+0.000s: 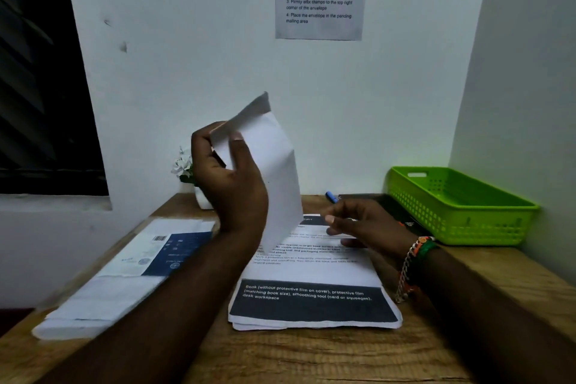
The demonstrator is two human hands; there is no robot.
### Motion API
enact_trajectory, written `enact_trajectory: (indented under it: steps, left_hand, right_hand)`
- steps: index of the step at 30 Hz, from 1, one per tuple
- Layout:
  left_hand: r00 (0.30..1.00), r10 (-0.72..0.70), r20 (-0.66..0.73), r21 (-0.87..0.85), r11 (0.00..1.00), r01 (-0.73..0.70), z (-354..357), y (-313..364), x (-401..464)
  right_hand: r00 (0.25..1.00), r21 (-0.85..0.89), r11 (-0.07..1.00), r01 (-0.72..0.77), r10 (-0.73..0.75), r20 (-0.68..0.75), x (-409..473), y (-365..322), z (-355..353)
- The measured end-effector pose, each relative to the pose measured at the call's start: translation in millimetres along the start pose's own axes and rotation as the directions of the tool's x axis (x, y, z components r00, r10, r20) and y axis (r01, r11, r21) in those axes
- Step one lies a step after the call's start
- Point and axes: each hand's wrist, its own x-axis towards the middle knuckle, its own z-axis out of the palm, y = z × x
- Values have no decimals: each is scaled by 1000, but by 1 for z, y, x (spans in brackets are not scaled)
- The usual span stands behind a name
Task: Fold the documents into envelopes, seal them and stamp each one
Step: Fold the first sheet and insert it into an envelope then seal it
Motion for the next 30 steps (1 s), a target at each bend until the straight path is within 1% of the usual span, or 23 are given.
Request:
enact_trajectory:
  steps: [3, 6, 8, 11, 13, 15, 16, 18, 19, 20, 21, 22, 23, 24, 25, 26, 27, 28, 30]
  left_hand:
    - [990, -116, -78, 5, 993, 117, -3, -4, 9]
    - [985, -126, -115, 10, 992, 128, -4, -4, 18]
    - [978, -154, -143, 7, 988, 156, -4, -5, 20]
    - [941, -299, -160, 14, 952, 305, -6, -13, 20]
    - [917, -382, -111, 58, 919, 390, -8, -22, 21]
    - [883, -469, -19, 149, 872, 467, -12, -31, 24]
    - [864, -502, 42, 238, 845, 479, -16, -36, 26]
    - [815, -548, 191, 472, 779, 413, -26, -52, 30]
    - [772, -579, 260, 568, 739, 363, -31, -60, 33]
    - [714, -626, 313, 659, 685, 312, -36, -68, 37]
    - [640, -685, 347, 744, 617, 257, -40, -73, 40]
    - [544, -757, 362, 823, 534, 194, -44, -76, 44]
    - [441, -825, 354, 893, 438, 103, -47, -75, 47]
    - [357, -870, 339, 935, 353, -28, -50, -73, 51]
    - [295, -895, 335, 941, 301, -157, -53, -71, 53]
    - [249, -909, 335, 929, 274, -250, -56, -70, 56]
    - [201, -924, 325, 923, 264, -279, -58, -70, 58]
    - [155, -939, 306, 928, 258, -269, -60, -71, 60]
    - [88, -961, 263, 942, 236, -238, -63, -72, 63]
  right_hand:
    - [998, 57, 997, -48, 46, 46, -2, -4, 1]
    - [998, 117, 992, -54, 51, 28, -2, -4, 5]
    - [997, 201, 977, -75, 72, 25, -1, -2, 5]
    - [997, 352, 933, -74, 73, 16, 1, -1, 1]
    - [995, 401, 914, -63, 88, -43, 4, 0, -5]
    - [979, 402, 913, -65, 137, -153, 9, 3, -12]
    - [964, 367, 928, -60, 149, -220, 12, 6, -17]
    - [932, 233, 971, -49, 128, -339, 17, 14, -26]
    - [918, 152, 987, -53, 108, -382, 18, 18, -28]
    - [911, 63, 996, -65, 85, -404, 20, 22, -31]
    - [911, -28, 996, -85, 66, -408, 22, 27, -32]
    - [919, -112, 989, -100, 49, -391, 23, 31, -33]
    - [931, -199, 974, -111, 32, -363, 24, 34, -33]
    - [943, -290, 949, -122, 20, -333, 25, 37, -33]
    - [950, -381, 915, -131, 5, -312, 25, 38, -32]
    - [953, -456, 880, -135, -10, -302, 25, 38, -32]
    - [955, -502, 855, -127, -31, -294, 23, 36, -32]
    - [958, -529, 841, -116, -46, -283, 21, 33, -31]
    - [967, -583, 808, -88, -71, -245, 18, 30, -29]
